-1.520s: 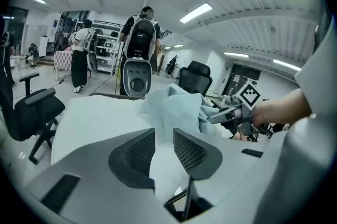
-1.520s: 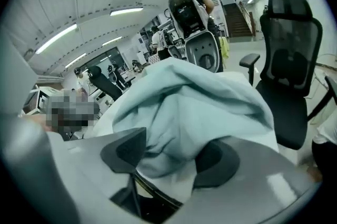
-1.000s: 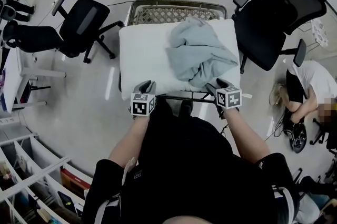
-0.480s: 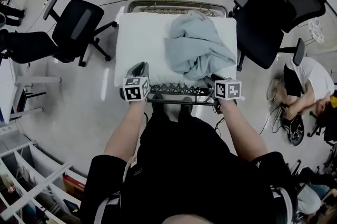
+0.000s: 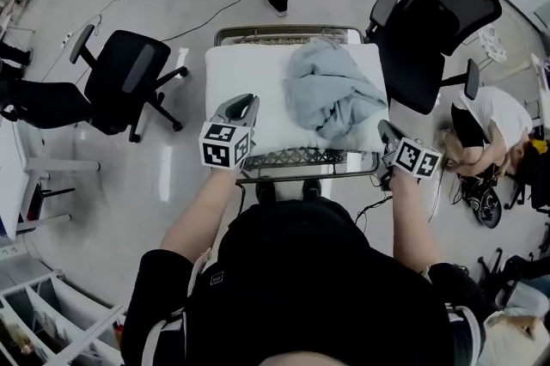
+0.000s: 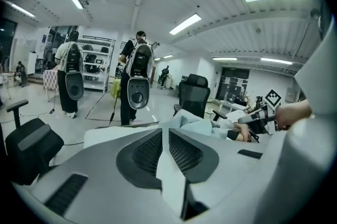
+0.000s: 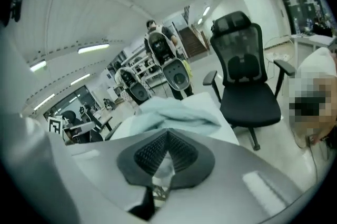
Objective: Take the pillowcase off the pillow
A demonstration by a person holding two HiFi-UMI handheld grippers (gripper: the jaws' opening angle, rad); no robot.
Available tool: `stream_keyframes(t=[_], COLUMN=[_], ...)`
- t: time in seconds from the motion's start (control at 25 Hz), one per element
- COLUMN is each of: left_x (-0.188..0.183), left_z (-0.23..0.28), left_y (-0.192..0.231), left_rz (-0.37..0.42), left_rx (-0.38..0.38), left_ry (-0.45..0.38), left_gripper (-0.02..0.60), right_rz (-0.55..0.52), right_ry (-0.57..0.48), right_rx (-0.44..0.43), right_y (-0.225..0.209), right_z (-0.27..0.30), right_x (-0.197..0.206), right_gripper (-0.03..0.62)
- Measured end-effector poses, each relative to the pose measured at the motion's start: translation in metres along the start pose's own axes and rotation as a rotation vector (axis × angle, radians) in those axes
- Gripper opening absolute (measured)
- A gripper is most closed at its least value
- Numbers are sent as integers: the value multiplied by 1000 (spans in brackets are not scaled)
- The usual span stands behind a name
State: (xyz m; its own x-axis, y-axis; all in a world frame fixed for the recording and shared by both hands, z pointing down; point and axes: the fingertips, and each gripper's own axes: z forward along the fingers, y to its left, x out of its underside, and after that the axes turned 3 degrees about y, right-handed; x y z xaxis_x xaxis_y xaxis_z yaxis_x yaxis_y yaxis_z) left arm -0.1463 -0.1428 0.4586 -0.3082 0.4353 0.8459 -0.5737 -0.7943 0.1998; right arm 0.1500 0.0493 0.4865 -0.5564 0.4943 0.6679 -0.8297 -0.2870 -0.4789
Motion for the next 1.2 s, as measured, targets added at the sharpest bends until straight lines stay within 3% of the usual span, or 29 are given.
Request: stream_keyframes(t=[0.28, 0.52, 0.72, 0.88, 1.2], left_x=[-66, -114, -139, -146, -132], left_z=[-44, -67, -88, -88, -81], left_y=[14, 13, -4, -10, -12], left_rz=[136, 174, 196, 129, 129], left_rx=[49, 22, -16, -46, -55], left_ry=[-78, -157, -236, -330, -299], left_gripper=[40, 37, 37, 29, 21], right_rz=[-199, -312, -364, -393, -372], right_ry=[-239, -383, -525, -579, -543], right_rx=[-220, -333, -364, -360, -368], right_y=[136, 201, 225, 224, 212], right_z=[-24, -49, -74, -83, -67], right_x=[-88, -144, -169, -164, -150], right_gripper=[9, 8, 8, 8, 8])
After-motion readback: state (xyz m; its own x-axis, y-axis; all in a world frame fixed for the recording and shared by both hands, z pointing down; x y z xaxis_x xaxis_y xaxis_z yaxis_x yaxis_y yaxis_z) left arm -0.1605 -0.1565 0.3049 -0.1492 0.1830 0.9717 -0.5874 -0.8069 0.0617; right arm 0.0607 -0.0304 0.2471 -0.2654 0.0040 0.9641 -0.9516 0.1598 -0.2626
